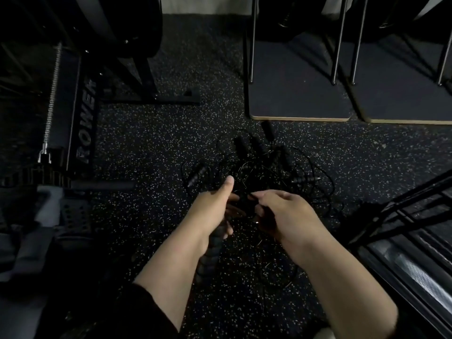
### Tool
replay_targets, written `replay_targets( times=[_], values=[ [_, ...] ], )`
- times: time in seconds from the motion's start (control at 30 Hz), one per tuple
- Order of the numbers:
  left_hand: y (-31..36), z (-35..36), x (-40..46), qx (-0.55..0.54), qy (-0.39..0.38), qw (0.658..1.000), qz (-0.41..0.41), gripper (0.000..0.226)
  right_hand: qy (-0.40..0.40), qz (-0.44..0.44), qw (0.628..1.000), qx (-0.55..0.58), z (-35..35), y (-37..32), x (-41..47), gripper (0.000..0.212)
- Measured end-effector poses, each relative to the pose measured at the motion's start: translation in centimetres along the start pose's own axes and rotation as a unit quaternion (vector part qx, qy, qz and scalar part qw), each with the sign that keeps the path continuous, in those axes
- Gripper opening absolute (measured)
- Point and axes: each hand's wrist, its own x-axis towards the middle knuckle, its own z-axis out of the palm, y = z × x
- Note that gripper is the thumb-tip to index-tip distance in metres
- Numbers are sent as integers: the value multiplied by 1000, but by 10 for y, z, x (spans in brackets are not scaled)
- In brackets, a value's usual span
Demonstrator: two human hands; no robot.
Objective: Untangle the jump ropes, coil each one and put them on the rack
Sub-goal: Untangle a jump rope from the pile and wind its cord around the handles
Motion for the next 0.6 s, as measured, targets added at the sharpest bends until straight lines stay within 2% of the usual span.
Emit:
replay_targets(
  times=[0.07, 0.13, 0.2, 0.27, 0.33, 0.5, 0.6],
  values=[
    [1, 0, 4, -4, -9, 1000, 15, 40, -14, -20, 995, -94, 1, 0, -2, 27],
    [2, 2, 7, -11, -10, 999, 51, 23, -18, -16, 991, -134, 1, 1, -1, 27],
    [3, 3, 9, 24, -15, 996, 89, 25, -9, -4, 992, -126, 1, 4, 2, 25],
    [4, 5, 10, 111, -25, 985, 130, 32, 14, -2, 993, -115, -1, 7, 7, 26],
    [5, 7, 8, 199, -44, 966, 158, 33, 26, -5, 996, -85, -3, 5, 12, 37],
    [7, 12, 0, 369, -126, 907, 160, 29, -33, -12, 998, 45, -3, -2, 13, 30],
    [0, 14, 2, 420, -128, 887, 144, 27, -38, -22, 985, 166, -4, -9, 12, 31]
  ],
)
